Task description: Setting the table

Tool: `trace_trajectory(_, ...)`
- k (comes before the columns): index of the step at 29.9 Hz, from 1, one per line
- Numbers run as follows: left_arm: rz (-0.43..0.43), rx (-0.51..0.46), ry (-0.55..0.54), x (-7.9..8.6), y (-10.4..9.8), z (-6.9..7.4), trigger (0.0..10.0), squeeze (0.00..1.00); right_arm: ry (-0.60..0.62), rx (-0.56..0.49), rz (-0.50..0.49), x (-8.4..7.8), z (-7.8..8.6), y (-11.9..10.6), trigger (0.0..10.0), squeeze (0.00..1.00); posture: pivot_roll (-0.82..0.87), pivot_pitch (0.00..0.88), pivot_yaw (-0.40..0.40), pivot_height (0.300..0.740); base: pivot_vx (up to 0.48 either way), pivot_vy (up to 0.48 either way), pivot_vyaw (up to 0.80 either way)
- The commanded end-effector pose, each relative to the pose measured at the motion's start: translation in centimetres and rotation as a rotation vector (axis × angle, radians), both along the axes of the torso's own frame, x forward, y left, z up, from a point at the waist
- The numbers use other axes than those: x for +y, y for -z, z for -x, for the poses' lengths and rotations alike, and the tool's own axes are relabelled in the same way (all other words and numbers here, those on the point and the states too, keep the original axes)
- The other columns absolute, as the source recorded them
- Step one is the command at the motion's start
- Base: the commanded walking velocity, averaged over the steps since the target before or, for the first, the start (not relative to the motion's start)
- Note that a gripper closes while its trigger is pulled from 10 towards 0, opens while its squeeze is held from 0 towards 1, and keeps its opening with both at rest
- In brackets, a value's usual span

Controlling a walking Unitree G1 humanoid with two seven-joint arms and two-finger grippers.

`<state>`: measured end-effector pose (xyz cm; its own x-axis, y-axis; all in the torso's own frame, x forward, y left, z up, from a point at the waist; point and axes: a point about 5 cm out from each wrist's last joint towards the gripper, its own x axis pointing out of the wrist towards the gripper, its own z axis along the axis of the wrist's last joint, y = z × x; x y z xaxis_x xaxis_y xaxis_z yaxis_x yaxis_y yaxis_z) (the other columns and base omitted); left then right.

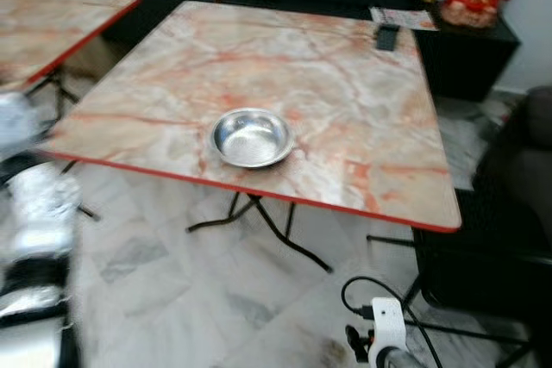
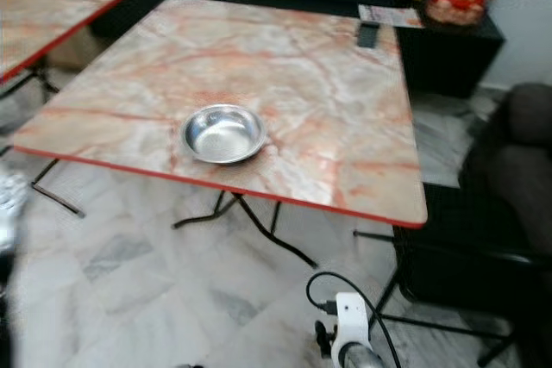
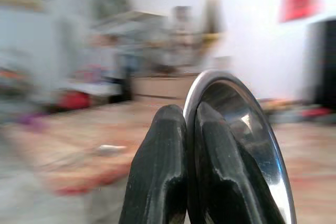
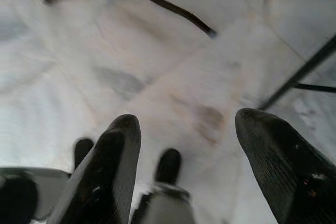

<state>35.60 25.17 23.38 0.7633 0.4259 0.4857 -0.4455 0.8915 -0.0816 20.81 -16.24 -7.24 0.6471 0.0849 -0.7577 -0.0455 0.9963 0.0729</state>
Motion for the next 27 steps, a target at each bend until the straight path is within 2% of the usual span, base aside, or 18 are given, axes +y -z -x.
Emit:
trace_trajectory(1,0.206,0.018,0.242,-2.9,0.4,-1.0,10.0,0.00,0.019,0.018,0.011,-0.7,0.6,0.3,10.0,0.00,0.06,0.089,-0.055,0.740,0.000,0.000,0.00)
trace_trajectory(2,0.244,0.031,0.317,-4.1,0.6,-1.3,10.0,0.00,0.020,0.018,0.012,-0.7,0.6,0.3,10.0,0.00,0.06,0.087,-0.055,0.740,0.000,0.000,0.00)
trace_trajectory(4,0.249,0.039,0.353,-5.3,0.9,-1.5,10.0,0.00,0.023,0.012,0.011,-0.8,0.5,0.2,10.0,0.00,0.06,0.088,-0.056,0.740,0.000,0.000,0.00)
trace_trajectory(8,0.451,0.049,0.485,-7.4,2.2,-2.0,10.0,0.00,0.029,0.008,0.013,-0.9,0.4,0.1,10.0,0.00,0.06,0.090,-0.057,0.740,0.000,0.000,0.00)
trace_trajectory(9,0.451,0.049,0.485,-7.4,2.2,-2.0,10.0,0.00,0.029,0.008,0.013,-0.9,0.4,0.1,10.0,0.00,0.06,0.090,-0.057,0.740,0.000,0.000,0.00)
trace_trajectory(14,0.582,0.051,0.562,-8.7,3.1,-2.0,10.0,0.00,0.027,0.013,0.016,-1.0,0.5,0.2,10.0,0.00,0.07,0.089,-0.058,0.740,0.000,0.000,0.00)
trace_trajectory(22,0.567,0.085,0.592,-9.3,3.8,-1.9,10.0,0.00,0.038,0.004,-0.002,-0.6,0.4,0.2,10.0,0.00,0.06,0.094,-0.051,0.740,0.000,0.000,0.00)
trace_trajectory(27,0.543,0.075,0.599,-9.0,3.2,-2.0,10.0,0.00,0.033,0.004,0.002,-0.6,0.5,0.2,10.0,0.00,0.06,0.100,-0.048,0.740,0.324,0.000,0.00)
